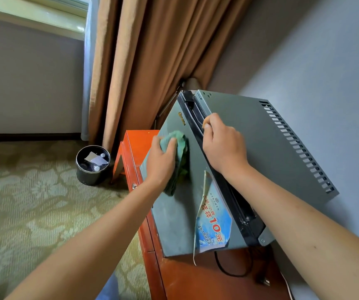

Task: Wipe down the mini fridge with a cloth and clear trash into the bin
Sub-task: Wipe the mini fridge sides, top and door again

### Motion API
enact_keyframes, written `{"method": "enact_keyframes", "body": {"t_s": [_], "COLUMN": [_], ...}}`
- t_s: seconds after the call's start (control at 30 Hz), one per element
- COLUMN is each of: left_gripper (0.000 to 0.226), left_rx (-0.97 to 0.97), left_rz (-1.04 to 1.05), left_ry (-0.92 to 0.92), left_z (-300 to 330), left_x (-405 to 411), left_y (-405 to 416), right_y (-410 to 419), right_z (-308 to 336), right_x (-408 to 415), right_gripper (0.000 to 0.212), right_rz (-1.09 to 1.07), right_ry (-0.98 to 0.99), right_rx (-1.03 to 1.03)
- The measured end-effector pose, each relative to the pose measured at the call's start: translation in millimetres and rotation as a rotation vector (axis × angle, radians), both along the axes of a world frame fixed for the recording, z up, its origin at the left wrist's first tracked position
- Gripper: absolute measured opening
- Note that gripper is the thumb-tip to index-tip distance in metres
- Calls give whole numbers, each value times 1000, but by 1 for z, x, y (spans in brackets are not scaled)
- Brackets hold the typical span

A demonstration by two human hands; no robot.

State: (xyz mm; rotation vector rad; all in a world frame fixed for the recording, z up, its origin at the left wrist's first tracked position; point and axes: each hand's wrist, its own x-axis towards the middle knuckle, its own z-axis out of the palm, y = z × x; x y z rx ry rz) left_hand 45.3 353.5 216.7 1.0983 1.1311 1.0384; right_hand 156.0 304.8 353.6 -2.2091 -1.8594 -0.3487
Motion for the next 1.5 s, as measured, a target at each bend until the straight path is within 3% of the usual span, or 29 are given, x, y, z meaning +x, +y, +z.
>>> {"method": "enact_keyframes", "body": {"t_s": [0.13, 0.33, 0.47, 0.6, 0.83, 1.0, 1.07, 1.17, 1.33, 1.5], "left_gripper": [23, 23, 19, 11, 12, 19, 18, 17, 14, 13], "left_rx": [-39, -175, 35, 227, 245, 514, 444, 158, 301, 100], "left_rz": [104, -17, -30, -13, 33, -99, -83, 25, 98, -20], "left_ry": [-38, 110, -8, 110, 177, 170, 150, 113, 78, 177], "left_z": [32, 0, 28, 57, 55, 37, 33, 40, 64, -5], "left_x": [11, -7, -3, -4, -4, -13, -13, -9, 3, 0], "left_y": [62, 63, 35, 52, 62, 20, 20, 66, 117, 81], "right_y": [0, 2, 19, 56, 88, 91, 91, 93, 97, 100], "right_z": [0, 1, 12, 22, 15, 9, 8, 7, 4, 0], "right_x": [1, 1, 4, 2, -27, -30, -31, -32, -30, -28], "right_gripper": [13, 12, 10, 12, 13, 13, 14, 14, 15, 13], "right_rz": [-9, -2, -24, -123, -103, -152, -171, -184, -173, -152], "right_ry": [-10, -41, 4, 188, 191, 254, 278, 298, 307, 259], "right_rx": [-9, -84, -158, 5, 21, 52, 47, 24, 15, -23]}}
